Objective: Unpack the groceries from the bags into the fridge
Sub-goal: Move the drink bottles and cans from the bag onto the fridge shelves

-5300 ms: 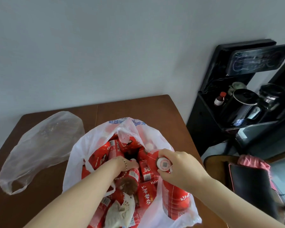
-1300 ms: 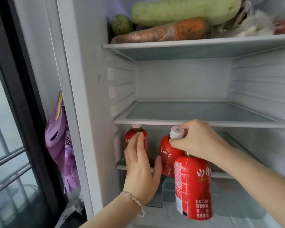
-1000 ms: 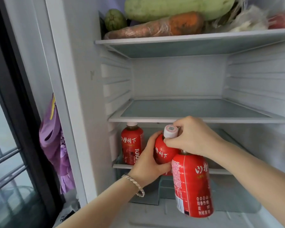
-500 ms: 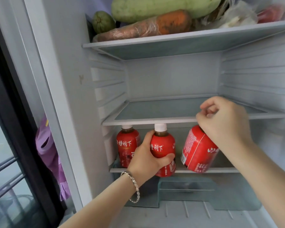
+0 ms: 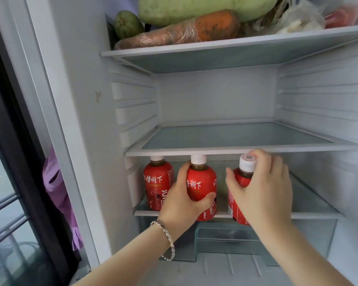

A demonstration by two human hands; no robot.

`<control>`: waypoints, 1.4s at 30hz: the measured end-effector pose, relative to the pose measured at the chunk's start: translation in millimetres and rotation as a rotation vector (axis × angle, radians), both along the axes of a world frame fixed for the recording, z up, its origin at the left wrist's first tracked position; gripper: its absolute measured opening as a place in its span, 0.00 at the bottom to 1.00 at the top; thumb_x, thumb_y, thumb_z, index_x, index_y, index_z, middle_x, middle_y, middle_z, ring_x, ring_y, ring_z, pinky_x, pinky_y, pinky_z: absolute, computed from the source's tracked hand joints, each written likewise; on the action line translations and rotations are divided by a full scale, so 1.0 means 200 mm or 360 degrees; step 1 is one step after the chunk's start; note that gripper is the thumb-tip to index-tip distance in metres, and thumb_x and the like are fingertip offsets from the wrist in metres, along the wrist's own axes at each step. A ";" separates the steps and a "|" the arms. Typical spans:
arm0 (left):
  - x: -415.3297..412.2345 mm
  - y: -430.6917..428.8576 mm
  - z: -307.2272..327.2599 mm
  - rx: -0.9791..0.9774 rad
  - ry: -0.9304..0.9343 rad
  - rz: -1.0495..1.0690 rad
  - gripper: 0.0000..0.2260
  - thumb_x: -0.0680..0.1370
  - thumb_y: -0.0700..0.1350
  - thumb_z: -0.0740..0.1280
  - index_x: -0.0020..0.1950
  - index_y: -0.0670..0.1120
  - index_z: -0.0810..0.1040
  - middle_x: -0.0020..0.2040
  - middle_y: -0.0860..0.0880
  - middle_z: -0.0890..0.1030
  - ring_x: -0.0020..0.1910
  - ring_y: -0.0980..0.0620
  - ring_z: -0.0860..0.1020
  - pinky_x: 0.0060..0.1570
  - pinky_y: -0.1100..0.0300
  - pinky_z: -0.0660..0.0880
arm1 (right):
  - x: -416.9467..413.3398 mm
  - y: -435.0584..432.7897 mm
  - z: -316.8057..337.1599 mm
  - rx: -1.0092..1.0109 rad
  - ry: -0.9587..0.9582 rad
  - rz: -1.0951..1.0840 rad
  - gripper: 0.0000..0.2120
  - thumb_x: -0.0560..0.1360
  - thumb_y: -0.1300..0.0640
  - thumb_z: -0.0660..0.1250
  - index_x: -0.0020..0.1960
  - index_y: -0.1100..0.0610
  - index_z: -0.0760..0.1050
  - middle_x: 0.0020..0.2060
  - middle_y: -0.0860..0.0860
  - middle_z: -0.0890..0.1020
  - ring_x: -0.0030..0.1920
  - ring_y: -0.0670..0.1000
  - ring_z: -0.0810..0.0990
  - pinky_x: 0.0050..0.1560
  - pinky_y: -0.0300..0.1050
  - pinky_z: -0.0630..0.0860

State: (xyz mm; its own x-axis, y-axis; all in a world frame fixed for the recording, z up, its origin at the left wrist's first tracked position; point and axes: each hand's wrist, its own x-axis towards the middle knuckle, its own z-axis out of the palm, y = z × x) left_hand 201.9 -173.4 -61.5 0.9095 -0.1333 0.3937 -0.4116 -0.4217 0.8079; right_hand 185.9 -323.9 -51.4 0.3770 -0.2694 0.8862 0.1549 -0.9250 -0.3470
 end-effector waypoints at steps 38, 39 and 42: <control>0.62 0.04 0.01 0.0801 0.0116 0.0477 0.17 0.76 0.43 0.62 0.65 0.45 0.66 0.61 0.45 0.73 0.59 0.45 0.73 0.67 0.47 0.64 | 0.60 0.23 -0.10 0.0677 0.1194 0.0420 0.36 0.71 0.53 0.71 0.68 0.65 0.55 0.64 0.61 0.62 0.63 0.61 0.68 0.62 0.51 0.69; 0.64 0.04 0.01 0.0782 0.0131 0.0444 0.17 0.76 0.42 0.62 0.65 0.44 0.67 0.60 0.45 0.73 0.58 0.45 0.73 0.63 0.50 0.67 | 0.59 0.23 -0.11 0.0575 0.1206 0.0414 0.30 0.71 0.55 0.70 0.66 0.63 0.58 0.63 0.60 0.63 0.62 0.60 0.68 0.61 0.50 0.69; 0.70 0.07 0.00 0.0794 0.0192 0.0470 0.17 0.77 0.41 0.62 0.66 0.44 0.68 0.64 0.41 0.70 0.64 0.39 0.68 0.62 0.50 0.69 | 0.61 0.21 -0.09 0.0299 0.1360 0.0413 0.22 0.73 0.57 0.66 0.64 0.59 0.63 0.65 0.59 0.61 0.66 0.60 0.61 0.64 0.50 0.66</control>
State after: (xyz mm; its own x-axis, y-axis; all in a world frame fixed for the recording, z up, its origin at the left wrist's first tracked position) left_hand 342.3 -160.1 -61.6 0.9707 -0.0103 0.2402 -0.1368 -0.8453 0.5165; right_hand 307.6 -281.6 -69.7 0.9538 -0.1963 0.2275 -0.0289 -0.8135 -0.5808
